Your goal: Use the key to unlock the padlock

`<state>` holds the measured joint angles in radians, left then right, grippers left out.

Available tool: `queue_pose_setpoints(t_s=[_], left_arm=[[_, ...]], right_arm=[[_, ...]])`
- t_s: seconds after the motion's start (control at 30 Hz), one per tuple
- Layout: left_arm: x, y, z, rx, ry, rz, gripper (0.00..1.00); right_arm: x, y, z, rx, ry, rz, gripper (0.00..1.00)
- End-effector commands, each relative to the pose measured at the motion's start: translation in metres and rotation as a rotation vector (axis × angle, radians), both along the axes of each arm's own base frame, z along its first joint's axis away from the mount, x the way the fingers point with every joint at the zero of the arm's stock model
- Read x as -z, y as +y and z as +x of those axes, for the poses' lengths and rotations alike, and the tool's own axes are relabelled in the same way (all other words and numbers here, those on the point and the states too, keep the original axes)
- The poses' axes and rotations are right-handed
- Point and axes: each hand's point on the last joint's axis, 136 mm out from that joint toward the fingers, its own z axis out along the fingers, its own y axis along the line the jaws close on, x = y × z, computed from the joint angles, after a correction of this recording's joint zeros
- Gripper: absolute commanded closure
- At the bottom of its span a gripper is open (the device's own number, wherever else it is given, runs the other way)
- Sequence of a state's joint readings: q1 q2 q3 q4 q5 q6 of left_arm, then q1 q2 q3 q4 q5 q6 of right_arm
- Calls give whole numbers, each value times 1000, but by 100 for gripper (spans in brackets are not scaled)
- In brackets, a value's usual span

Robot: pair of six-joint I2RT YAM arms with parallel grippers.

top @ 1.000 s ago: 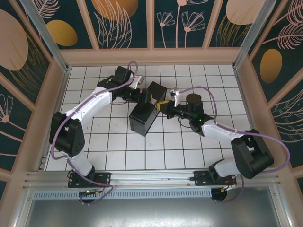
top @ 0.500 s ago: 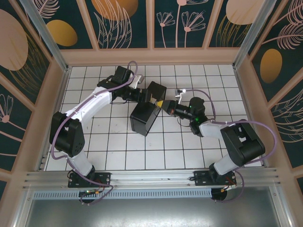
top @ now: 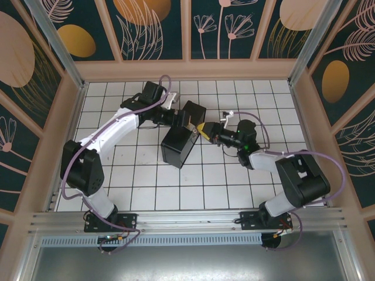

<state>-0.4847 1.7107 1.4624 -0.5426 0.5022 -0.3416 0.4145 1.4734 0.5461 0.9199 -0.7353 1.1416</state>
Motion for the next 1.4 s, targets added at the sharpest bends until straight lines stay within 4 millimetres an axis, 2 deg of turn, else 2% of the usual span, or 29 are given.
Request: queue_pose_setpoints(t_s=[0.0, 0.1, 0.13, 0.2, 0.3, 0.37, 0.43, 0.53, 0.6, 0.67, 0.87, 1.0, 1.2, 1.37], left_arm=[[-41, -1, 6, -9, -73, -59, 19], [-48, 6, 13, -36, -96, -43, 18], [-50, 11, 16, -54, -106, -36, 17], [-48, 27, 24, -125, -114, -16, 16], [-27, 57, 30, -247, -65, 8, 16], [-18, 67, 19, -276, -45, 18, 17], [-19, 68, 5, -268, -41, -1, 17], [-17, 70, -15, -248, -23, -16, 17], [-11, 73, -24, -248, -19, 13, 17], [-5, 73, -32, -242, -14, 25, 16], [10, 56, -40, -191, -11, 69, 17], [22, 60, -36, -205, -1, 109, 19], [38, 66, -33, -217, 8, 163, 28], [47, 73, -28, -241, 6, 215, 31]], right_arm=[[-16, -13, 4, 16, -75, -89, 65], [-18, -31, 14, 64, -129, -229, 63], [-24, -34, 16, 75, -194, -303, 62], [-38, -27, 19, 77, -373, -462, 53], [-51, 1, 17, 31, -587, -583, 50], [-45, 17, 18, -5, -678, -682, 44], [-31, 25, 20, -35, -716, -791, 42], [-18, 30, 21, -80, -743, -855, 39], [-16, 35, 19, -104, -779, -879, 39], [-6, 35, 21, -119, -774, -940, 39], [8, 40, 17, -176, -760, -936, 45], [8, 41, 12, -200, -767, -924, 55], [14, 40, -4, -296, -783, -923, 71], [13, 24, -14, -320, -764, -941, 73]])
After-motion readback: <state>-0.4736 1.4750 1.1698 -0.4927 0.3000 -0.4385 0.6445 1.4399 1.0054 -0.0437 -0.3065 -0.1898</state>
